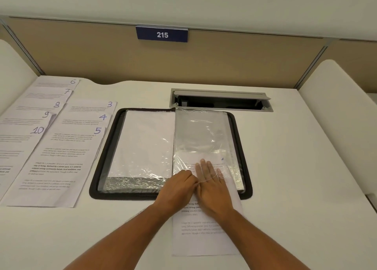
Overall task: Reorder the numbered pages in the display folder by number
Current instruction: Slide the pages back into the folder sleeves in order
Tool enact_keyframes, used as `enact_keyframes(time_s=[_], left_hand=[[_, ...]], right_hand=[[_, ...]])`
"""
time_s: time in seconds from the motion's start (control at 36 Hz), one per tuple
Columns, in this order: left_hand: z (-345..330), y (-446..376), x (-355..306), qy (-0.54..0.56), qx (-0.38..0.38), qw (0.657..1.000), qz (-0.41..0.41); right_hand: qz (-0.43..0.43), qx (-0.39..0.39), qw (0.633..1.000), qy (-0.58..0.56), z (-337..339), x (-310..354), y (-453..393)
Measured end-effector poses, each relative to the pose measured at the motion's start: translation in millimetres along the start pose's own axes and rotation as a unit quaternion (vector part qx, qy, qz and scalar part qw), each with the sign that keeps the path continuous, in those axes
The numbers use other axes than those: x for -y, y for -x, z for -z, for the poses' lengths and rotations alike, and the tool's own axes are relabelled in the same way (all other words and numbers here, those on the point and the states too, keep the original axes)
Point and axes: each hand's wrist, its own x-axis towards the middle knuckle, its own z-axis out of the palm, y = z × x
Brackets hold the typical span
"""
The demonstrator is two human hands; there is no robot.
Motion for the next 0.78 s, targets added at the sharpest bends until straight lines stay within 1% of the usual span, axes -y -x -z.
enact_keyframes(time_s=[0.11, 0.22, 0.39, 0.61, 0.69, 0.78], left_hand=[[2.0, -2.7, 1.6, 0.001, -0.004, 1.000, -0.004], [1.9, -4.0, 2.0, -0.003, -0.005, 1.000, 0.007], [-1.1, -3.8, 1.9, -0.011, 0.016, 0.999, 0.025], [3.5, -4.2, -1.9, -0.010, 0.014, 1.000, 0.004], [3.7, -5.2, -1.1, -0.012, 0.006, 1.000, -0.007], [2.3, -5.6, 0.1, -0.015, 0.004, 1.000, -0.010]], right_hand=[[0.013, 0.022, 1.000, 0.013, 3.6, -3.6, -9.8], [0.028, -0.006, 0.999, -0.019, 7.3, -8.8, -3.1], [0.041, -0.028, 0.998, 0.026, 2.2, -24.6, 25.8], [0.071, 0.025, 0.996, 0.048, 10.9, -21.6, 23.8], [0.072, 0.015, 0.996, 0.054, 14.1, -20.5, 19.7], [0.054, 0.010, 0.997, 0.049, 14.1, -20.1, 19.2]])
